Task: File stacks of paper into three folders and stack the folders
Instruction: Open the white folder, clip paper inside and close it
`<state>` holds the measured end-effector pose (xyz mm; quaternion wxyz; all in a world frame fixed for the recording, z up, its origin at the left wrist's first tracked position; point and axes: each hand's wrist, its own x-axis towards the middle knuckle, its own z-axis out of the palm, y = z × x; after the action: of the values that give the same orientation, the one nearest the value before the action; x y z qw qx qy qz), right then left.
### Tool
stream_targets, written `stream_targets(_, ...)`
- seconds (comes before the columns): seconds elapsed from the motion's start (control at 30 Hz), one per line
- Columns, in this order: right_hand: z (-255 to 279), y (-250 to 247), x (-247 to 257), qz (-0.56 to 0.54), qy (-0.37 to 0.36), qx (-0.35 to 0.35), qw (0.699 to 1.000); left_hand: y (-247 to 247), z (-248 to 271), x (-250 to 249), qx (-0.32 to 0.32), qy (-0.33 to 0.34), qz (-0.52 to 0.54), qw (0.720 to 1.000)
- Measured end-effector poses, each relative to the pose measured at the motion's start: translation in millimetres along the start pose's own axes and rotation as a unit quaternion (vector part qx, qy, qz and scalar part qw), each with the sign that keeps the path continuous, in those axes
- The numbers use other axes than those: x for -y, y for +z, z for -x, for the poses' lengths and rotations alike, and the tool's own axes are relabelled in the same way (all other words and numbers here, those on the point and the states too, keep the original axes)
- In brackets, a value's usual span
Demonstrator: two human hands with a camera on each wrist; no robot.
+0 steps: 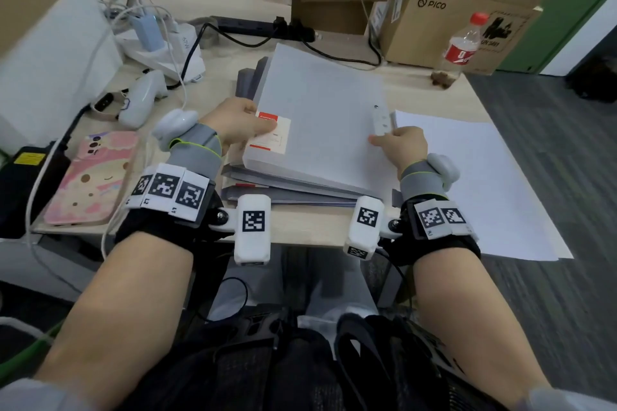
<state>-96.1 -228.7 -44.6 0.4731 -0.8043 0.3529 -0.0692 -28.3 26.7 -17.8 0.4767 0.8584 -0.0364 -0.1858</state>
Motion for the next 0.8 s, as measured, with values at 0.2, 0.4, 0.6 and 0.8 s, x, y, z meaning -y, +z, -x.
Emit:
stream_targets(0.2,11.0,-7.8,2.3,-0.055,-0.037,0.032,0.997,13.1,5.0,-10.5,-0.035,0.005,0.010,0.999)
stream_targets(0.4,25.4,-40.4,11.8,-0.328,-0.064,0.114,0.936,24.2,4.3,-10.8,-0.085,0.031,0.071,0.993)
stream_targets(0.6,45.6,-42.4,30.1,-0.451,-0.093,0.150,0.875,37.7,8.6,-23.1,0.009,0.048,0.020,0.999)
stream_targets(0.8,62.0,-28.7,74.5,-0.387,-0.198,0.215,0.875,31.3,14.3,-24.0,0.117,0.062,0.079,0.988)
